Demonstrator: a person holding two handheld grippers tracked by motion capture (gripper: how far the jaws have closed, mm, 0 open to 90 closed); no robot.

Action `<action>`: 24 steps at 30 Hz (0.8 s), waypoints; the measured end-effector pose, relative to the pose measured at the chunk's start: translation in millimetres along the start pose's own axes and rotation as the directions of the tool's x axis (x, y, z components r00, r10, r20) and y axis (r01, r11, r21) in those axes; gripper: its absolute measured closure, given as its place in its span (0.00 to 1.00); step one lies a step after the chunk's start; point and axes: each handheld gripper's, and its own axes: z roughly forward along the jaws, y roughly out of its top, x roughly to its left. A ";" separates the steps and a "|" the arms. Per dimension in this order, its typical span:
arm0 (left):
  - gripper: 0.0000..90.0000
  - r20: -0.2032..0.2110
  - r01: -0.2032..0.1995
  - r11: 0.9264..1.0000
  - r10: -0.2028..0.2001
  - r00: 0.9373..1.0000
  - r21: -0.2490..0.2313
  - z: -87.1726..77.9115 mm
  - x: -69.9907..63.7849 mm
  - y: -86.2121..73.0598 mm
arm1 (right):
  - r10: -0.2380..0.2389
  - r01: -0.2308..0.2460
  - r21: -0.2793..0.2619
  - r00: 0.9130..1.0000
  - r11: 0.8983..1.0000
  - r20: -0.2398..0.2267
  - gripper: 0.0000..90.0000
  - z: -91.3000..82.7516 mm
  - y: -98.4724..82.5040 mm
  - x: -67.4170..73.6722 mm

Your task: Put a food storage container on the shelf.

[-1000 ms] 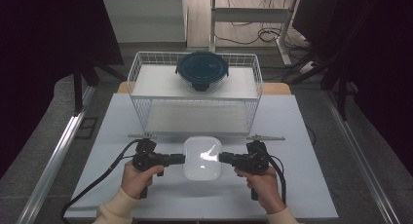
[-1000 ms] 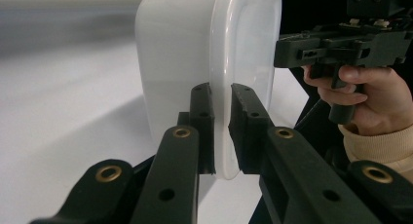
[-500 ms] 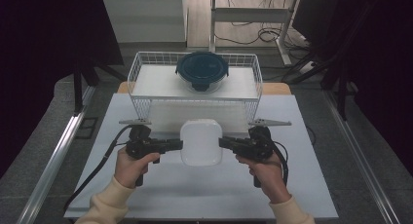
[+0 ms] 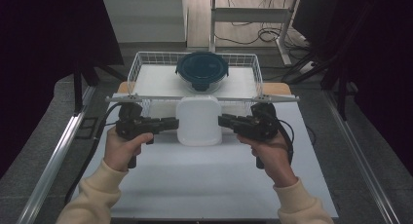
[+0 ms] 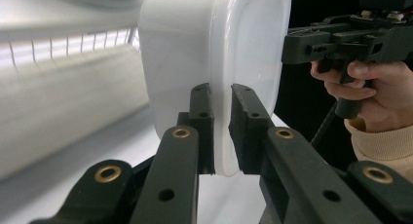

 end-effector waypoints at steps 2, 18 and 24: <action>0.90 0.001 -0.006 1.000 0.006 1.000 -0.007 -2.4 -0.6 8.7 | -0.008 0.008 -0.007 1.000 1.000 0.001 0.88 -1.7 8.7 1.6; 0.89 0.007 -0.031 0.999 0.031 0.999 -0.032 -16.2 1.1 79.0 | -0.030 0.028 -0.050 0.999 0.998 -0.027 0.88 -9.2 78.2 2.4; 0.89 0.008 -0.029 0.999 0.029 1.000 -0.021 -14.4 6.5 105.2 | -0.026 0.025 -0.051 0.999 0.998 -0.023 0.88 -8.9 102.0 -3.5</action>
